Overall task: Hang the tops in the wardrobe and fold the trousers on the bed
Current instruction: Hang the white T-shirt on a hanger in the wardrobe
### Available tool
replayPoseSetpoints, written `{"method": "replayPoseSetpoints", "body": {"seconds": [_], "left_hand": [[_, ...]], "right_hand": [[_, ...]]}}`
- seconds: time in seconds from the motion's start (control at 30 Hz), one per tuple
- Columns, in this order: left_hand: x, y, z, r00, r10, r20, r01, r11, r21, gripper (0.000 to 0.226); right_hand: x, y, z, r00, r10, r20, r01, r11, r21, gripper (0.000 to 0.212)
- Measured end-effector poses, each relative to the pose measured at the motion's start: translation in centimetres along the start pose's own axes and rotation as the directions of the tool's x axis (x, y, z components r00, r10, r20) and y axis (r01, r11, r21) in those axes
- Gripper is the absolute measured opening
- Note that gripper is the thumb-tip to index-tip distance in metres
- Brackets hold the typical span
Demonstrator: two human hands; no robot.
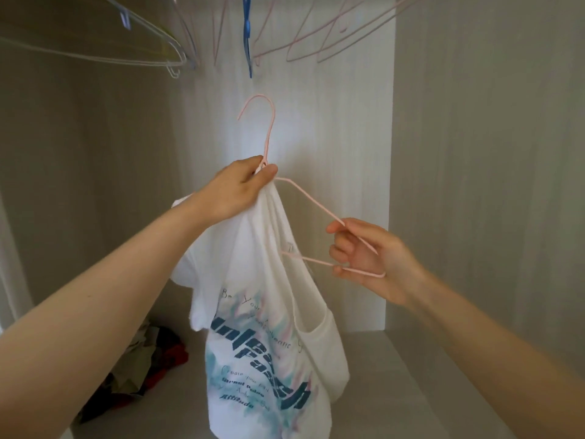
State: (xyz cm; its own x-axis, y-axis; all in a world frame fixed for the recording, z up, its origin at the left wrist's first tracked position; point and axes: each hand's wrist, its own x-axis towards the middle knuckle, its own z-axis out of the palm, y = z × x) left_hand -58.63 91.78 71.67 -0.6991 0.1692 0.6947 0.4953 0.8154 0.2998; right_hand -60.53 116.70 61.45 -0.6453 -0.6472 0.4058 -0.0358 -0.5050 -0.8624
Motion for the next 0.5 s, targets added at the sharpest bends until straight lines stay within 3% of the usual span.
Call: {"method": "replayPoseSetpoints", "body": {"seconds": [0.1, 0.17, 0.3, 0.37, 0.43, 0.47, 0.5], "left_hand": [[-0.5, 0.1, -0.2, 0.999, 0.036, -0.016, -0.037, 0.996, -0.079, 0.041], [-0.6, 0.1, -0.3, 0.998, 0.029, -0.064, -0.038, 0.989, -0.144, 0.041], [-0.4, 0.0, -1.2, 0.986, -0.053, -0.156, 0.011, 0.965, -0.263, 0.038], [0.0, 0.0, -1.4, 0.981, -0.087, -0.175, 0.032, 0.956, -0.291, 0.037], [0.3, 0.0, -1.3, 0.973, -0.121, -0.194, 0.056, 0.949, -0.311, 0.035], [0.5, 0.0, -1.2, 0.969, -0.136, -0.206, 0.066, 0.947, -0.314, 0.034], [0.5, 0.0, -1.0, 0.965, -0.147, -0.218, 0.073, 0.947, -0.313, 0.033]], "right_hand": [[-0.3, -0.1, -0.1, 0.993, 0.098, 0.066, -0.110, 0.973, 0.205, 0.044], [-0.2, 0.2, -0.2, 0.994, 0.105, 0.031, -0.109, 0.937, 0.332, 0.056], [0.5, 2.1, 0.6, 0.981, 0.060, -0.185, 0.011, 0.932, 0.361, 0.040], [0.7, 3.0, 1.5, 0.984, 0.049, -0.173, -0.017, 0.983, 0.181, 0.027], [1.0, 4.0, 2.9, 0.992, -0.017, -0.127, -0.006, 0.985, -0.175, 0.022], [1.1, 4.6, 3.6, 0.990, -0.094, -0.104, 0.043, 0.910, -0.413, 0.025], [1.1, 5.2, 4.2, 0.980, -0.190, -0.057, 0.106, 0.747, -0.656, 0.026]]}}
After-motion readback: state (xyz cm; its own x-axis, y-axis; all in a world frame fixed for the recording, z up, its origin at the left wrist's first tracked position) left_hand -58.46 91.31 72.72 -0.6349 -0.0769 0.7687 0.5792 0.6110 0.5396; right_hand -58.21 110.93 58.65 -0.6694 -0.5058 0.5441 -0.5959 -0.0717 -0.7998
